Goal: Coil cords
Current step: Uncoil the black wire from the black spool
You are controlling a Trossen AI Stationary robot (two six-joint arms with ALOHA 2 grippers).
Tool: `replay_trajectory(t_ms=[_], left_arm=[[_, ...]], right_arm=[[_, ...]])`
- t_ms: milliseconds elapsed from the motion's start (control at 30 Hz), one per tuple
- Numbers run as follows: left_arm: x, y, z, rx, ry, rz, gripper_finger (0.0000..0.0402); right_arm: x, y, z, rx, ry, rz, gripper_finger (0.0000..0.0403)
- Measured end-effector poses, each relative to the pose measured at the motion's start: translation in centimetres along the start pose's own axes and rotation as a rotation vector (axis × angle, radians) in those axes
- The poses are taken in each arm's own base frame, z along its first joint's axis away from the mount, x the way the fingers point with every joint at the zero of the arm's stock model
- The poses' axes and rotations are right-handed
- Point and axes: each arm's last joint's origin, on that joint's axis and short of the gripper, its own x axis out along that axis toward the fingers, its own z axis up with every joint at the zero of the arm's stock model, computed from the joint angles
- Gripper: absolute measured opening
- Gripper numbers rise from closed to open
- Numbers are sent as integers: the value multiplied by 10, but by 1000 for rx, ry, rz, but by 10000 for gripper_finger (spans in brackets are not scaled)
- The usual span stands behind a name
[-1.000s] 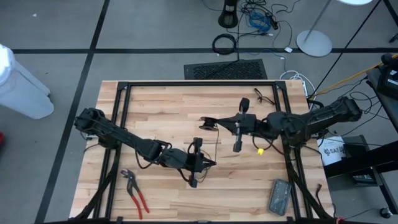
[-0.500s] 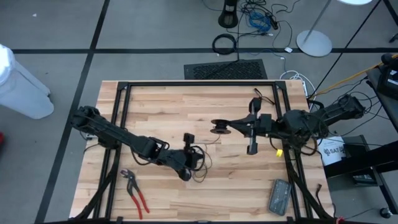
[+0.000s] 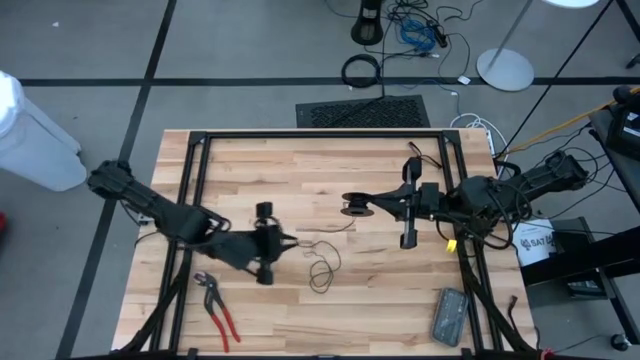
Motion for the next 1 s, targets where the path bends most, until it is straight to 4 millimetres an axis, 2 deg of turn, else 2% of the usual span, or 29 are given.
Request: replay_trajectory(t_ms=[200,367,533,667,833,1000], left_arm=[[-21,-13,2,26,-59,30,90],[-24,-13,4,17,-92,133,94],[-22,-10,16,-18,-182,195,94],[-12,-17,27,-14,-269,207,94],[10,-31,32,16,-311,201,94],[30,-30,32,-4,-316,213,96]], right_arm=[[0,0,0,12,0,0,0],[0,0,0,33,1,0,0],[1,1,-2,29,8,2,0],[2,1,-2,29,9,2,0],[2,1,-2,29,8,2,0],[2,1,-2,44,8,2,0]])
